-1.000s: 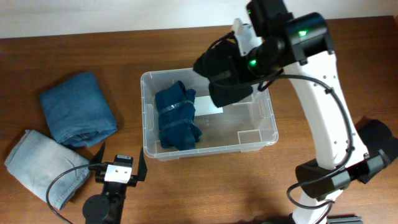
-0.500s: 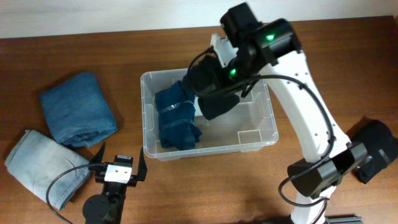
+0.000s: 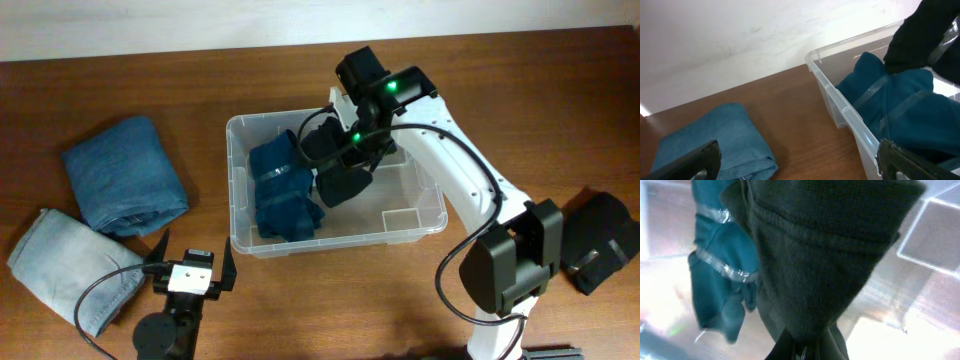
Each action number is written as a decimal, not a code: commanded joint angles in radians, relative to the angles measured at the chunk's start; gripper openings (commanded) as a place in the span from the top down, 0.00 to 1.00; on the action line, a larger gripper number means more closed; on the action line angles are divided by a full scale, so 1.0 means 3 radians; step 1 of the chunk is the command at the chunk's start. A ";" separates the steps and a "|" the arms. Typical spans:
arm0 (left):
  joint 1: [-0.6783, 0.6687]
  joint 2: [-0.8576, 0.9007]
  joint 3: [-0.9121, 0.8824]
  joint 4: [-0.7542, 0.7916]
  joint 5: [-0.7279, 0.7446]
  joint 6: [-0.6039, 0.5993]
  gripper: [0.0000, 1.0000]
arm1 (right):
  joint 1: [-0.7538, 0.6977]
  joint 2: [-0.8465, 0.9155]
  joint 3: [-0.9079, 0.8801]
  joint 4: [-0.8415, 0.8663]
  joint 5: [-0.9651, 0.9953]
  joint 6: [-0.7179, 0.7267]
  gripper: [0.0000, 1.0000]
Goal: Pack container
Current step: 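Carry the black bundle into the box beside the teal bundle, release, then withdraw the right gripper from the box toward the right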
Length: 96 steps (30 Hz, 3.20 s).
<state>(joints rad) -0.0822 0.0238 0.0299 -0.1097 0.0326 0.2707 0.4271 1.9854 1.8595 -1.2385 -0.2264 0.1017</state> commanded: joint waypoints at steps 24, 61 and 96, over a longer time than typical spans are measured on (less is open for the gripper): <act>-0.0014 -0.0019 -0.0025 0.0011 -0.0011 0.0061 0.01 | 0.0013 0.0006 -0.0319 0.0482 0.0383 0.0491 0.96; -0.0014 -0.0018 -0.0025 0.0011 -0.0011 0.0061 0.01 | -0.0031 0.0005 -0.0993 0.1072 0.0571 0.0108 0.15; -0.0014 -0.0018 -0.0025 0.0011 -0.0011 0.0061 0.01 | -0.0219 -0.0245 -0.0102 0.0318 0.0512 -0.0052 0.96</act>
<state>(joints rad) -0.0822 0.0238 0.0299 -0.1093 0.0326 0.2707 0.3912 1.9888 1.7119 -1.0813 -0.0719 0.0864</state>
